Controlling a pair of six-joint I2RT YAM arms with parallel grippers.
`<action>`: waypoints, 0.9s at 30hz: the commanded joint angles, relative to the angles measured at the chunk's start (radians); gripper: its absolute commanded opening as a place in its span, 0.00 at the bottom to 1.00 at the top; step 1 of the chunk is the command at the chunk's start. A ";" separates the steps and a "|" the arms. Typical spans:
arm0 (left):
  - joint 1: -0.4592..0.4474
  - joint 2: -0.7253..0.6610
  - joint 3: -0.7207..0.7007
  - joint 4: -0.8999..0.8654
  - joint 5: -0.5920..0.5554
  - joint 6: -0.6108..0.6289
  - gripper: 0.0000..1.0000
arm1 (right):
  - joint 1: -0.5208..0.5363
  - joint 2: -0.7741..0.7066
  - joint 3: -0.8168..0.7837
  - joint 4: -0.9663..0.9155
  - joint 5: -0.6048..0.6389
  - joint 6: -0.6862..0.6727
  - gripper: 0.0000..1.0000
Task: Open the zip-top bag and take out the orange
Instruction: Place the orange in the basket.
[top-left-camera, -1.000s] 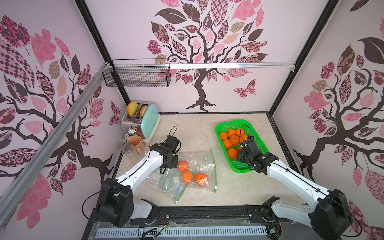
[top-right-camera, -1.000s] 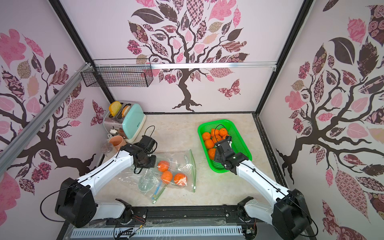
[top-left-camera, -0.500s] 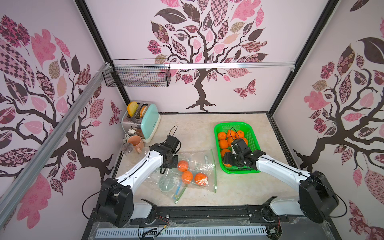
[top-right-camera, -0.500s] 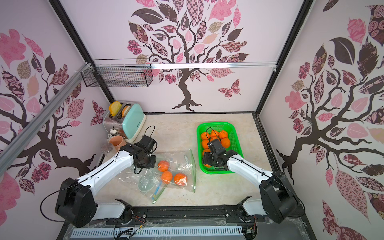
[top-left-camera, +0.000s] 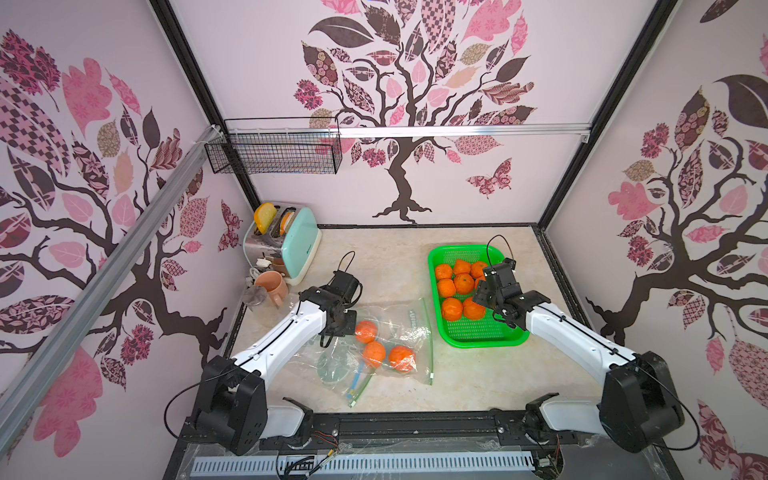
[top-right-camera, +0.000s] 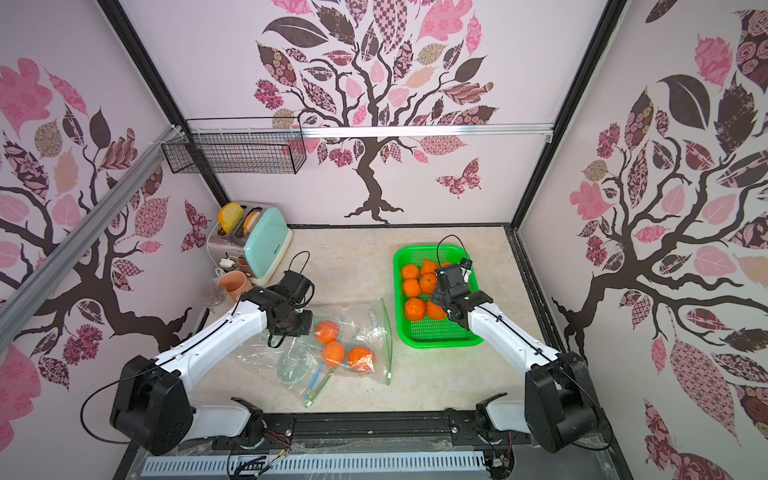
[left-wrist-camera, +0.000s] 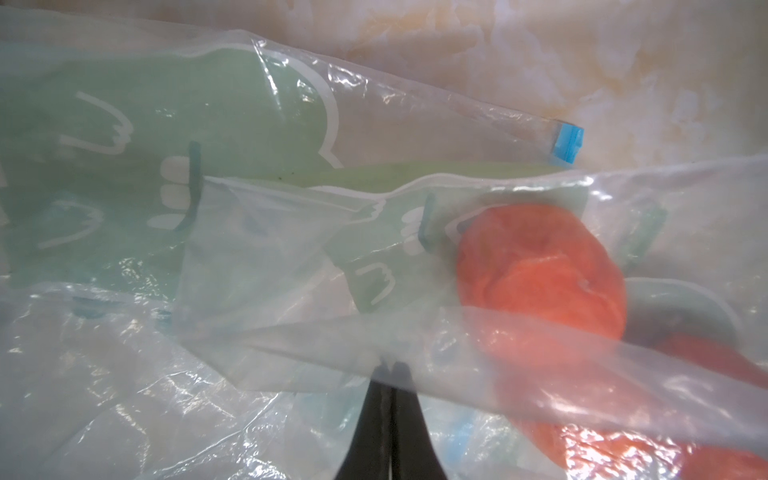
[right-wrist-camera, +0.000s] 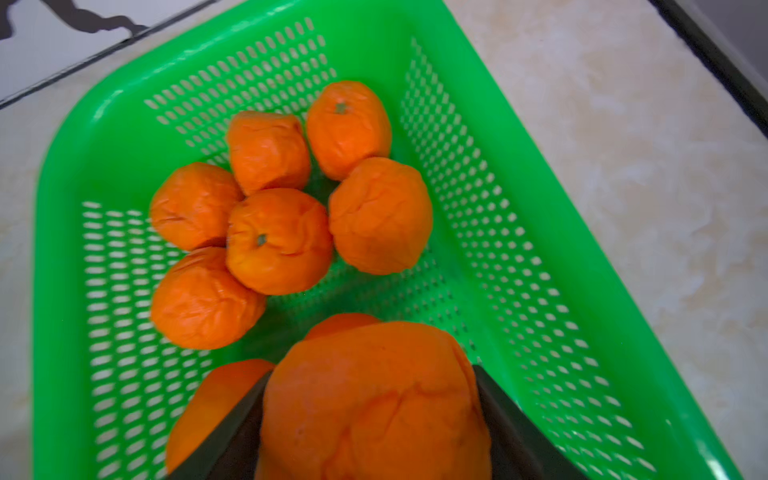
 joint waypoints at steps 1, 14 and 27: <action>0.006 -0.026 -0.013 0.012 0.007 0.012 0.00 | -0.046 0.039 0.001 0.036 -0.019 0.041 0.73; 0.005 -0.031 -0.015 0.013 0.010 0.015 0.00 | -0.093 0.046 0.044 0.011 -0.032 0.048 0.88; 0.015 -0.015 -0.011 0.007 -0.004 0.008 0.00 | 0.155 -0.257 -0.006 -0.115 -0.488 -0.087 0.46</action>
